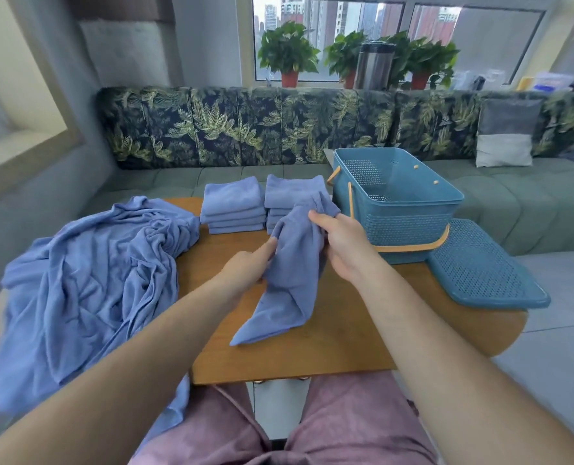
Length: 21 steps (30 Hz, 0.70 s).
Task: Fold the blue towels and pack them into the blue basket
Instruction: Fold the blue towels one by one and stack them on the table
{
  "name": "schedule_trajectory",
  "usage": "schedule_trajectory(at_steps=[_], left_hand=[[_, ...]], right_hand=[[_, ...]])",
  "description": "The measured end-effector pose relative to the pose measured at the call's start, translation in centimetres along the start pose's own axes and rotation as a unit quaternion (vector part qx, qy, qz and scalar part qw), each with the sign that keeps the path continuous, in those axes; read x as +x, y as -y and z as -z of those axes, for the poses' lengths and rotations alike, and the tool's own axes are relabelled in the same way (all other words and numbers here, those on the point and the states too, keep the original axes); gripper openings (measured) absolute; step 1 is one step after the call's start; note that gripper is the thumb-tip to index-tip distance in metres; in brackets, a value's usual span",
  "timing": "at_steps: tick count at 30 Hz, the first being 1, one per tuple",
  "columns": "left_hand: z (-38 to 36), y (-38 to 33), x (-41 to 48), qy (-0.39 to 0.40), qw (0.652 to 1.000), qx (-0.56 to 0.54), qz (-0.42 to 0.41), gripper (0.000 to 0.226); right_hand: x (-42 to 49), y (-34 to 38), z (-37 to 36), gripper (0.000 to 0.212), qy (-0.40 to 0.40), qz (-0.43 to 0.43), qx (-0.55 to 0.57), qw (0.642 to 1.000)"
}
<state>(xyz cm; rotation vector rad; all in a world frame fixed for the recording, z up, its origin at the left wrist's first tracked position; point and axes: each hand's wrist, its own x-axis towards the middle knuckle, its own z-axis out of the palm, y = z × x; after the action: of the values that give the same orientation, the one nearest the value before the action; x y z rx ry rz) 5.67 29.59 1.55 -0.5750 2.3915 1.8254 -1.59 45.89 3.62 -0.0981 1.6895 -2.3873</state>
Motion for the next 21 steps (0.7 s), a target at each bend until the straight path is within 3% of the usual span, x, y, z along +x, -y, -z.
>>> schedule_trajectory(at_steps=[3,5,13,17,21], left_hand=[[0.0,-1.4,-0.7,0.109,0.978,-0.174,0.028,0.034],[0.0,-1.8,-0.2,0.124,0.966,-0.227,0.028,0.026],[4.3,-3.6,0.2,-0.011,0.944,-0.326,-0.043,0.019],[8.7,-4.9,1.3,-0.085,0.932,-0.346,-0.072,0.025],[11.9,-6.4,1.9,-0.144,0.943,-0.271,-0.128,0.012]], right_hand=[[-0.1,0.8,-0.7,0.013,0.008,0.001,0.002,1.0],[-0.3,1.1,-0.9,0.012,0.015,-0.002,-0.003,1.0],[0.2,3.7,1.2,0.024,0.027,-0.061,-0.033,0.997],[1.5,5.7,2.1,0.012,-0.036,-0.014,-0.162,0.986],[2.4,8.5,2.1,0.022,-0.048,0.025,-0.173,0.983]])
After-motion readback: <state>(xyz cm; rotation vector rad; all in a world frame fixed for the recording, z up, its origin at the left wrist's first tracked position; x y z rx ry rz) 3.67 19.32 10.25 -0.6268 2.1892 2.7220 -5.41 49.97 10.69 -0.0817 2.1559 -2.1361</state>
